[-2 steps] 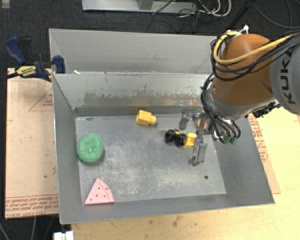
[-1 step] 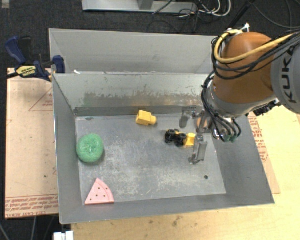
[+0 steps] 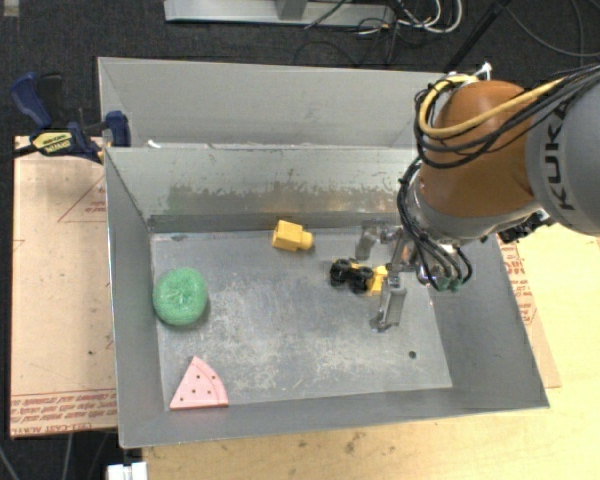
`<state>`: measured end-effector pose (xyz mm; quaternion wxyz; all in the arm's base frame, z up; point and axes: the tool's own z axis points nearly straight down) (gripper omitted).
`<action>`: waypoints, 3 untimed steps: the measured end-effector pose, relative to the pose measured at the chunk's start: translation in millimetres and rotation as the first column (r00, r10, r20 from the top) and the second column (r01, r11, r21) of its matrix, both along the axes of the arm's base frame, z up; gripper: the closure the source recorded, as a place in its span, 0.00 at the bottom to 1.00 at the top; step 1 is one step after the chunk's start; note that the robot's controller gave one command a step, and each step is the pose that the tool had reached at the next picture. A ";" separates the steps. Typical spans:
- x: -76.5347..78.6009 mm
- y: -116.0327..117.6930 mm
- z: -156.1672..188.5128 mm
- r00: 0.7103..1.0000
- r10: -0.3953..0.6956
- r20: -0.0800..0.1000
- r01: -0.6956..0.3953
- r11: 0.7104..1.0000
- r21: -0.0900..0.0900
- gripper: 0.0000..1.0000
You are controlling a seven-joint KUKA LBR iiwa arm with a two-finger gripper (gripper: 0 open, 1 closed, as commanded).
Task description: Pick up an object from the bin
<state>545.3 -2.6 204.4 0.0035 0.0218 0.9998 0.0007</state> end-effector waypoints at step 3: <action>57.6 -36.4 -111.4 0.974 -0.226 -0.005 0.226 0.974 0.000 1.00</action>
Offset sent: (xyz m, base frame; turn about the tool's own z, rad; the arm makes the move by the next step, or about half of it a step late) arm 0.0354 -0.0243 -0.0723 0.1157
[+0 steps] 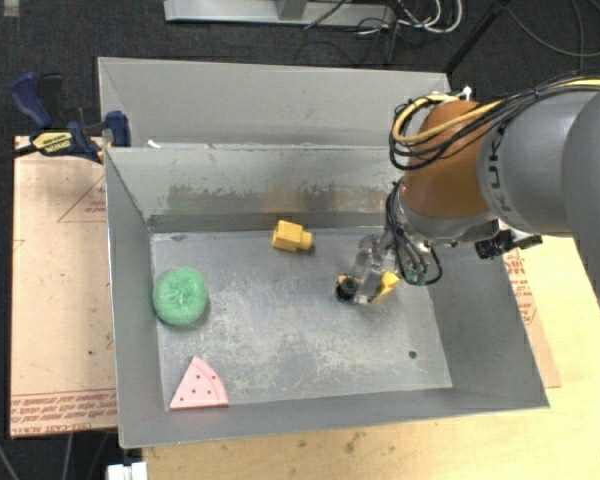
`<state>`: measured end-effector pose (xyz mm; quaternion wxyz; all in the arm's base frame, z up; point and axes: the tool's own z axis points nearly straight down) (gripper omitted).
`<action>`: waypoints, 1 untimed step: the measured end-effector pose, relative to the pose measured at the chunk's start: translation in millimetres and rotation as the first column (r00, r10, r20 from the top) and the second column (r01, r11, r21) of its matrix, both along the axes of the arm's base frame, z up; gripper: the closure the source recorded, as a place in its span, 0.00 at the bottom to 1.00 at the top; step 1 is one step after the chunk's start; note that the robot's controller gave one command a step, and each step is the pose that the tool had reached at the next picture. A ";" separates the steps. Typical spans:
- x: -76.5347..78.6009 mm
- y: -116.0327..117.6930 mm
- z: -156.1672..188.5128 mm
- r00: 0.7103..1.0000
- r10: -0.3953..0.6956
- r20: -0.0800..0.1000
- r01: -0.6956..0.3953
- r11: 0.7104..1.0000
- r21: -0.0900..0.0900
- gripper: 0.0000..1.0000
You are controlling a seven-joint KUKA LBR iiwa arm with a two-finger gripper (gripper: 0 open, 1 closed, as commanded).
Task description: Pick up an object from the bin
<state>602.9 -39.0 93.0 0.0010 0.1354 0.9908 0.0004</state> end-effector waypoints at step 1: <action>0.0 0.0 0.0 1.000 0.000 0.000 0.000 1.000 0.000 1.00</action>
Offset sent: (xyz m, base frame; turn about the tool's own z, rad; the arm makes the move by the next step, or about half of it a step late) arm -0.0090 0.0148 0.1328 0.0196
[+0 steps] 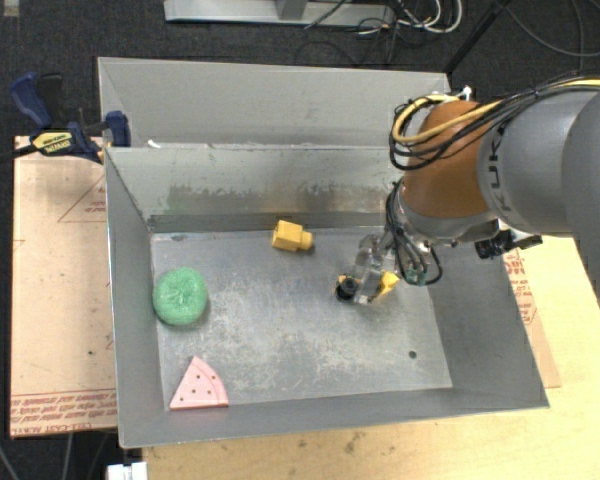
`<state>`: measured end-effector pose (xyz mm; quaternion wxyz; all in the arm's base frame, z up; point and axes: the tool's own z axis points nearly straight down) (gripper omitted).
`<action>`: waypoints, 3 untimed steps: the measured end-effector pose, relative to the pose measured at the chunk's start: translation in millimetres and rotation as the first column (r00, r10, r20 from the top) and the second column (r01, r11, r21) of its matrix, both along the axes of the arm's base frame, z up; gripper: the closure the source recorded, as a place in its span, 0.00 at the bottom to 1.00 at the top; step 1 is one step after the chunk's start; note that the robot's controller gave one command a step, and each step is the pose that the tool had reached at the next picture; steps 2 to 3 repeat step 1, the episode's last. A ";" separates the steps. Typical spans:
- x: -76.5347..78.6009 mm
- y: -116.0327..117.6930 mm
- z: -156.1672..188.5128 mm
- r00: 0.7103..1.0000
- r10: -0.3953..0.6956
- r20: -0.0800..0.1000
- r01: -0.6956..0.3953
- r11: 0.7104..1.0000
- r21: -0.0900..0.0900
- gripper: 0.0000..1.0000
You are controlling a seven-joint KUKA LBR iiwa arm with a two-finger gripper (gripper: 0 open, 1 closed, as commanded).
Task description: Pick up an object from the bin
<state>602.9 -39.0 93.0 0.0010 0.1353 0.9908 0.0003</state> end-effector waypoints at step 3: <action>-8.1 15.5 132.9 1.000 -0.017 0.001 0.017 1.000 0.000 1.00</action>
Offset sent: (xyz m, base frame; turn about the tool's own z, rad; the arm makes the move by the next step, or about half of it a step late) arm 0.0000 0.0000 0.0000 0.0000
